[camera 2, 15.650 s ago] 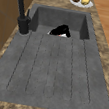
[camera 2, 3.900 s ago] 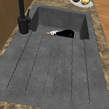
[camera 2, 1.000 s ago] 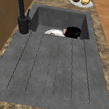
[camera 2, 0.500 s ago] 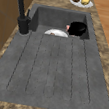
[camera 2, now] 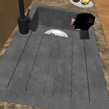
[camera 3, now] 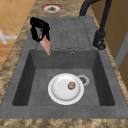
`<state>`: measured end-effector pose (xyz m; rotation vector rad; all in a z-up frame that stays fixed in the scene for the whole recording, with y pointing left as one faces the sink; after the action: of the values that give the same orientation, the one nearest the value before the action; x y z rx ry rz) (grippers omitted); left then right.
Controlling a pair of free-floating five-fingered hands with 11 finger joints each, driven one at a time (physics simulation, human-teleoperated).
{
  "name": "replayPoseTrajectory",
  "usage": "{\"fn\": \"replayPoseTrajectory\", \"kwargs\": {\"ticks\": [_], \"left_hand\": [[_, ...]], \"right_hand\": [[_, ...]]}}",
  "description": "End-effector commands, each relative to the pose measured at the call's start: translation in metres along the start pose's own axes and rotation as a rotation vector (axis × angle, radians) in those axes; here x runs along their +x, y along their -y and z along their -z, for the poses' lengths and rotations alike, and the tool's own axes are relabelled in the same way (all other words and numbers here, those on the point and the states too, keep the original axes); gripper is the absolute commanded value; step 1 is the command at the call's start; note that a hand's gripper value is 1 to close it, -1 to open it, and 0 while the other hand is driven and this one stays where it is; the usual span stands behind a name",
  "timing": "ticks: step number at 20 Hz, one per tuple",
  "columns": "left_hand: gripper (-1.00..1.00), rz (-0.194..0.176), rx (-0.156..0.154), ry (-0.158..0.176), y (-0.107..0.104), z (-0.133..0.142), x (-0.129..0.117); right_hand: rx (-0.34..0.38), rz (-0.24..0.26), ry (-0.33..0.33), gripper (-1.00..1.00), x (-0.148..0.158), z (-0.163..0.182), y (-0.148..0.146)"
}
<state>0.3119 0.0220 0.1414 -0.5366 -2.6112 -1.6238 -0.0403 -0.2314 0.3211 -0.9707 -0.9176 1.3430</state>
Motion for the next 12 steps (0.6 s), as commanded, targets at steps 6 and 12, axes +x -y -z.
{"fn": "replayPoseTrajectory", "kwargs": {"ticks": [6,12], "left_hand": [[1.00,-0.011,-0.008,0.034,-0.072,-0.009,0.038],[1.00,-0.005,0.001,0.005,-0.108,-0.038,0.064]], "right_hand": [[0.000,0.000,0.000,0.00,0.000,0.000,0.000],[0.000,0.000,0.000,0.00,0.000,0.000,0.000]]}}
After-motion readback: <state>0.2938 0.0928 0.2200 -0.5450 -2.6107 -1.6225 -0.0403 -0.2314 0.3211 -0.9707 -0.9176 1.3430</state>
